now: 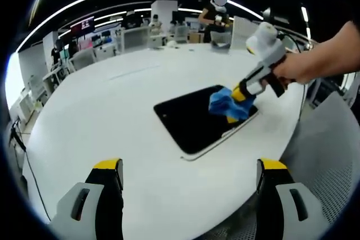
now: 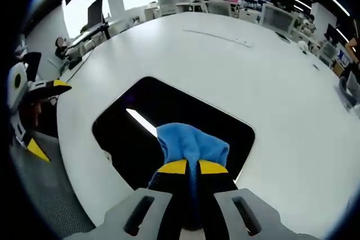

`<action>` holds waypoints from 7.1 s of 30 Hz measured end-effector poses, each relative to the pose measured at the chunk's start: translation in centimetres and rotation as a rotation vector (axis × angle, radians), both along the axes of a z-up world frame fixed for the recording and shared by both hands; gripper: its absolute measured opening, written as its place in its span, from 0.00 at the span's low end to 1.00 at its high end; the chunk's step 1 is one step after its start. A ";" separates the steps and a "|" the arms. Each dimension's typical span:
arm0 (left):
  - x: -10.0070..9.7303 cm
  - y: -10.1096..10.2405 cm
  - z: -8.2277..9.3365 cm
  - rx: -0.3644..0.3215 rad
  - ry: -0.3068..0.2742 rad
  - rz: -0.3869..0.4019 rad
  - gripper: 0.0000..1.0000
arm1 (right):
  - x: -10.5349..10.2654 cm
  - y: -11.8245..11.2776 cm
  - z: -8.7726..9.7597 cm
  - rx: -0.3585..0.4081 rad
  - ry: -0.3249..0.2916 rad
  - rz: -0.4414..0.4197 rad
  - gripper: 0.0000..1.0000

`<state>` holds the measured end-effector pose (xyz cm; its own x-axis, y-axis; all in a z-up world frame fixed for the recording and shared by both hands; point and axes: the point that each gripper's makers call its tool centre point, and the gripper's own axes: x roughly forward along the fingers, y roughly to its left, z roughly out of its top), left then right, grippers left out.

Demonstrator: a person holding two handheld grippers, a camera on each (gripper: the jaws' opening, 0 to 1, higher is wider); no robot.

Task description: Wipe the mirror surface with the cleaning cloth until all visible marks leave the cleaned area.

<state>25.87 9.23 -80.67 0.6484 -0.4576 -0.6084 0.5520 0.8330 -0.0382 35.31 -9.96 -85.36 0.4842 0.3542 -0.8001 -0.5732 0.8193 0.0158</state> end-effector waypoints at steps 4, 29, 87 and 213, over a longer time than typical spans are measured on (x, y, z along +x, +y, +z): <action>0.0 0.0 0.1 -0.006 -0.002 0.001 0.99 | -0.4 0.0 0.0 0.005 0.002 -0.003 0.01; 0.0 -0.7 0.8 -0.078 -0.003 0.005 0.99 | -3.7 0.0 0.0 0.057 0.048 -0.021 0.01; 0.0 -0.2 0.3 -0.037 0.008 0.020 0.99 | -6.1 -1.6 0.0 0.066 0.080 0.006 0.01; -0.1 0.1 -0.2 -0.020 0.034 0.027 0.99 | 2.2 -4.0 0.1 0.043 0.102 -0.063 0.01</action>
<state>25.74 9.32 -80.85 0.6398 -0.4525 -0.6212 0.5272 0.8466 -0.0737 37.54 -13.97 -85.30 0.4232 0.3608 -0.8311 -0.5139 0.8511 0.1078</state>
